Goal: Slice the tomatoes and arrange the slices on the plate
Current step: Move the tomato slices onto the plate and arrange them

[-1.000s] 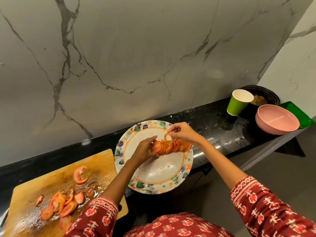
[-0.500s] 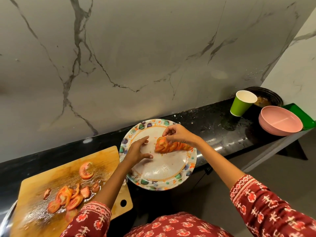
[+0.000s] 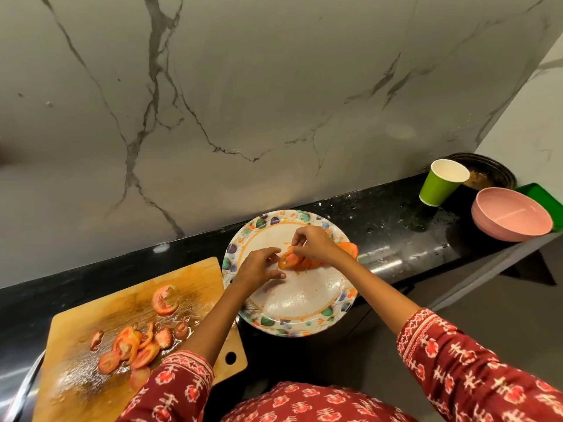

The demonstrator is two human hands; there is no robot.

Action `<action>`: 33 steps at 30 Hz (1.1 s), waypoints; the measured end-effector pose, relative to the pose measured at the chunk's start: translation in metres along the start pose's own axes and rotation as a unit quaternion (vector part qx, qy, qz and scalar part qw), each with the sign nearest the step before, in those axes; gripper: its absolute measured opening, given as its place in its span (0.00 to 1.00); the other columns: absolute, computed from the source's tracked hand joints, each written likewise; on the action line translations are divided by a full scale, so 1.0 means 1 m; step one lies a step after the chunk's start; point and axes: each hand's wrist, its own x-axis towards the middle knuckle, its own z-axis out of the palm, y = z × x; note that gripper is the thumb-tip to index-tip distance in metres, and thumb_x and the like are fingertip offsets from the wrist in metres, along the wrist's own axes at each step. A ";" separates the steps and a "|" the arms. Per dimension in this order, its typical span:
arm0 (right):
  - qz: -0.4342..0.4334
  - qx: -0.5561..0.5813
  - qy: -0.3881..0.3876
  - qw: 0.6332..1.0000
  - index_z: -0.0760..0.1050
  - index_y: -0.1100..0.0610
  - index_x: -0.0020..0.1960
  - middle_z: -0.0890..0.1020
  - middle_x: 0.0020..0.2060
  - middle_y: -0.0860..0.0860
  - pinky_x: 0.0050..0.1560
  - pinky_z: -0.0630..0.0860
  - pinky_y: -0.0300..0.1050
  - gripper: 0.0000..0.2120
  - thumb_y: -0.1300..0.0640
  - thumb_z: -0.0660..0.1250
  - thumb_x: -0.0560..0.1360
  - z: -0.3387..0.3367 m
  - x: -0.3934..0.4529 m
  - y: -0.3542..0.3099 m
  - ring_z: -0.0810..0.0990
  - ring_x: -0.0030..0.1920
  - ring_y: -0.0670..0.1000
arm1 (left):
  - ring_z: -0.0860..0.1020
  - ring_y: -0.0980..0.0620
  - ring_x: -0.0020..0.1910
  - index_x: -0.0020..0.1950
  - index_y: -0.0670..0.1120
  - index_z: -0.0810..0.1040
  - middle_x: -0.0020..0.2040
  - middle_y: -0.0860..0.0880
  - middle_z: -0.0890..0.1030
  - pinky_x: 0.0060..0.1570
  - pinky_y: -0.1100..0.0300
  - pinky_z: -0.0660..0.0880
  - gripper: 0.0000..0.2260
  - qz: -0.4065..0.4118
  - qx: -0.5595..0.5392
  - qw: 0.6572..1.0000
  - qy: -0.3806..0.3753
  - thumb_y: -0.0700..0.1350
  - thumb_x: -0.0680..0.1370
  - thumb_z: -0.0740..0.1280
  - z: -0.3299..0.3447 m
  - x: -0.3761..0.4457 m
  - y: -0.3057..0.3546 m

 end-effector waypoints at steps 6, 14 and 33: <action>0.005 0.034 0.062 0.997 0.80 0.62 0.50 0.82 0.47 0.56 0.48 0.75 0.41 0.07 0.65 0.66 0.73 -0.022 0.002 0.021 0.77 0.46 0.48 | 0.71 0.48 0.62 0.68 0.45 0.69 0.65 0.44 0.73 0.58 0.57 0.70 0.32 0.016 0.073 0.997 0.008 0.52 0.68 0.75 0.002 0.013 0.009; -0.074 -0.060 -0.088 0.992 0.65 0.53 0.68 0.76 0.61 0.50 0.65 0.64 0.50 0.31 0.54 0.73 0.68 -0.016 -0.007 0.035 0.70 0.62 0.48 | 0.72 0.46 0.63 0.70 0.46 0.66 0.66 0.44 0.72 0.60 0.55 0.70 0.34 0.026 0.092 0.993 -0.074 0.48 0.67 0.76 0.001 0.034 0.025; -0.095 -0.161 -0.092 0.978 0.50 0.50 0.74 0.74 0.65 0.50 0.71 0.45 0.59 0.44 0.49 0.73 0.68 -0.003 -0.011 0.040 0.62 0.70 0.53 | 0.74 0.48 0.60 0.71 0.46 0.64 0.66 0.44 0.72 0.58 0.57 0.73 0.34 0.010 0.058 0.998 -0.032 0.45 0.69 0.75 0.009 0.022 0.025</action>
